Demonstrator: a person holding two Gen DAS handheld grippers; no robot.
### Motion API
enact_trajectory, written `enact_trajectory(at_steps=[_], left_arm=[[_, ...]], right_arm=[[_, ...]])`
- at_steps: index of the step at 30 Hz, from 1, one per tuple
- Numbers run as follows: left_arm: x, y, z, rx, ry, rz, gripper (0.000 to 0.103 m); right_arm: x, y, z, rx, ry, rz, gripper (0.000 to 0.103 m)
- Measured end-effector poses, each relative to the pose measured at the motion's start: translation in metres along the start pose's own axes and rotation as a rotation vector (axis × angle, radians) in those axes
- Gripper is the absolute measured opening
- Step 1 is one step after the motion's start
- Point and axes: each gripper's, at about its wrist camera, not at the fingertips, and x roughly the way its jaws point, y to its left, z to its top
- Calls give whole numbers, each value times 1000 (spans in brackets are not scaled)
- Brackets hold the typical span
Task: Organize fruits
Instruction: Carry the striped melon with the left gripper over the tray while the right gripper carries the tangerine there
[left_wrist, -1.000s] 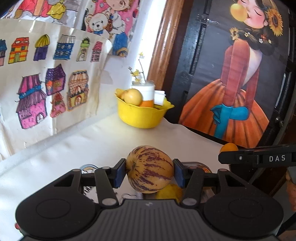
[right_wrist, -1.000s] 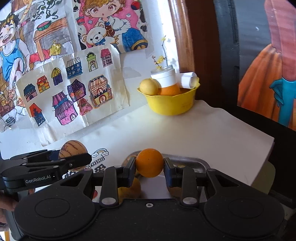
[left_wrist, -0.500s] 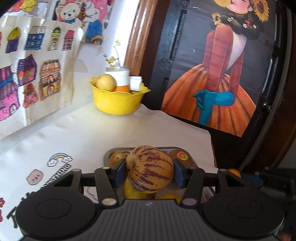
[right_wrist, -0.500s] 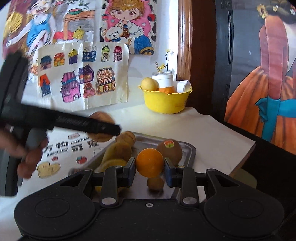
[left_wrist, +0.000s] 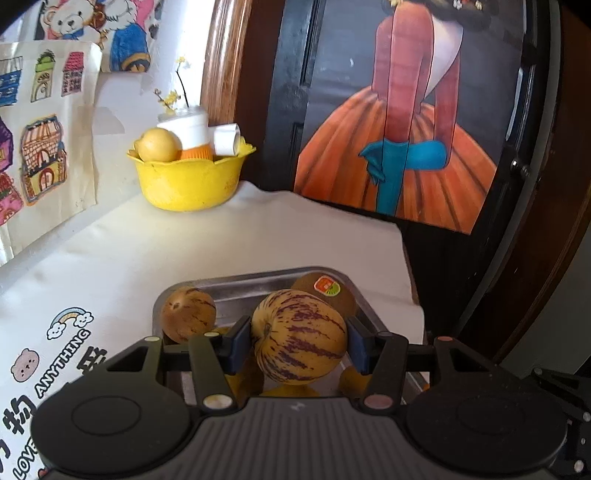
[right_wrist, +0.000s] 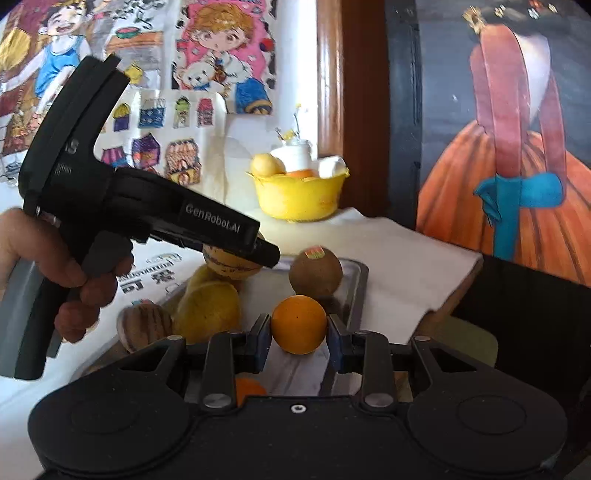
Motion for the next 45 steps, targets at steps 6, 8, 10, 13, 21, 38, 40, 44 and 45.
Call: enact_trajectory(at_steps=[6,8,10,13,21,38,40,44,45], left_arm=[[14,-4,4,4,46,18,57],[19,-10,6,30,58,39,57],[24,-15,7,37,79,60,57],[35,-19,7,33,122,68,57],[44,-18,6,17,136,79,58],[49,-23,8,82,138,107,59],[51,-23,10,79,148,105,59],[53,-18,17,42,180,101,59],[54,-16,19,31,184,100,59]], right_arm=[[10,-3,-7,3,32,-12,34],[12,-2,-8,-8,39,-19,34],[14,1,-10,-26,42,-26,34],[16,5,-12,-60,44,-39,34],[17,10,-15,-95,46,-49,36],[21,12,-11,-97,66,-49,35],[21,12,-11,-95,67,-49,35],[23,11,-11,-85,69,-48,35],[24,11,-11,-81,70,-48,35]])
